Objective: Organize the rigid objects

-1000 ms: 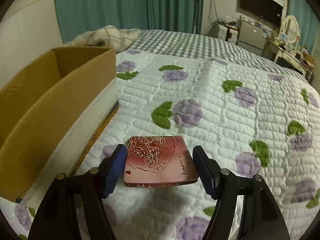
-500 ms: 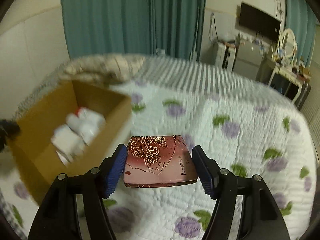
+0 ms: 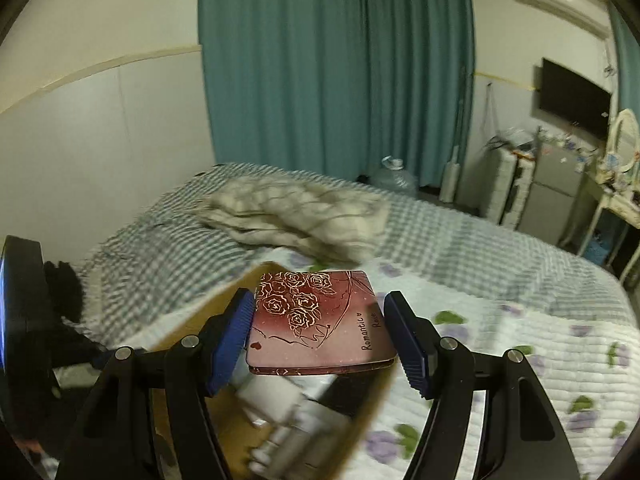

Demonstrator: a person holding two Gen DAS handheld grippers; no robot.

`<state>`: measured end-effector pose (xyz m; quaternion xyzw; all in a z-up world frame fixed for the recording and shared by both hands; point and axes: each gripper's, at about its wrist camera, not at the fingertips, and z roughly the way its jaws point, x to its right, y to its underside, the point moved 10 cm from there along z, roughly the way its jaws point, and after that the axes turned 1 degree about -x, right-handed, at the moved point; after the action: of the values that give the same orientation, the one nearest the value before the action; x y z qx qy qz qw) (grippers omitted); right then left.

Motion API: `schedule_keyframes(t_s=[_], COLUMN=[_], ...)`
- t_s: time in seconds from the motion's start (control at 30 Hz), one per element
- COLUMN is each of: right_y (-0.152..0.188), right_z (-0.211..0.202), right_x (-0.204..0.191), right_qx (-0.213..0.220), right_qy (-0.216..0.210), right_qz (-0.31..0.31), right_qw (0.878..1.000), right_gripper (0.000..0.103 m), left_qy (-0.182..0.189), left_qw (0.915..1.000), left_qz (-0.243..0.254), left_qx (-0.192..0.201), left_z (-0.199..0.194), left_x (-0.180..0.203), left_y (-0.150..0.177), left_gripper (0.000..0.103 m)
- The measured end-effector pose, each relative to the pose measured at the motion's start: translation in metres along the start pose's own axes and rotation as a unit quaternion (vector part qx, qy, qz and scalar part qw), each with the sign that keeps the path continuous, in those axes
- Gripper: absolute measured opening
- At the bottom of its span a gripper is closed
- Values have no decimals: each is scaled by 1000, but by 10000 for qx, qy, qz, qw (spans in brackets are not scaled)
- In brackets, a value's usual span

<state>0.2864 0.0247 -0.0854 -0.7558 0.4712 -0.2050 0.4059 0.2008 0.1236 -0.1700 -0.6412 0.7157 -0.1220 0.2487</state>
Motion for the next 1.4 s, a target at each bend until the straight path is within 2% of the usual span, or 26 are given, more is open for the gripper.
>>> schedule_keyframes(t_s=[0.17,0.37,0.5,0.63,0.67,0.7,0.73,0.8,1.03,1.27,1.4], right_y=[8,40,49,56,57,56,53,49,45,63,61], right_z=[32,73,80,84,84,82,79,72,50,26,6], right_x=[-21,-26,-24,-26,-25,-22,-19,-14,5,27,37], right_qx=[-300,-885,-1124,-1381,-1392,-1331,-1252,-1093,-975,-923,-855], right_qy=[-171,-251,-333,-331,-298,-257,-220,-173,-5,157,370], right_qz=[-50,-15,112,-34,-26,19,91,259,397,619,655], right_qw=[9994,9958,9930,9899,9898,9908,9918,9935,9944,9937,9935], right_gripper=[67,67,67,68,68,73,84,92,92,92,92], left_qy=[16,31,11,34,15,11,17,43,13,-61,42], left_qw=[10000,10000,10000,10000,10000,10000,10000,10000,10000,9999,9999], left_qz=[-4,1,8,3,1,-2,-13,-33,-9,79,155], left_qx=[1,-22,-24,-34,-26,-26,-42,-38,-33,22,5], left_z=[0,0,1,2,2,2,2,1,3,0,-6], left_x=[0,1,1,1,0,0,-1,-2,-1,-1,-2], left_y=[0,1,2,1,0,0,0,-2,-1,-2,-3], left_gripper=[7,7,7,7,7,7,7,7,7,7,7])
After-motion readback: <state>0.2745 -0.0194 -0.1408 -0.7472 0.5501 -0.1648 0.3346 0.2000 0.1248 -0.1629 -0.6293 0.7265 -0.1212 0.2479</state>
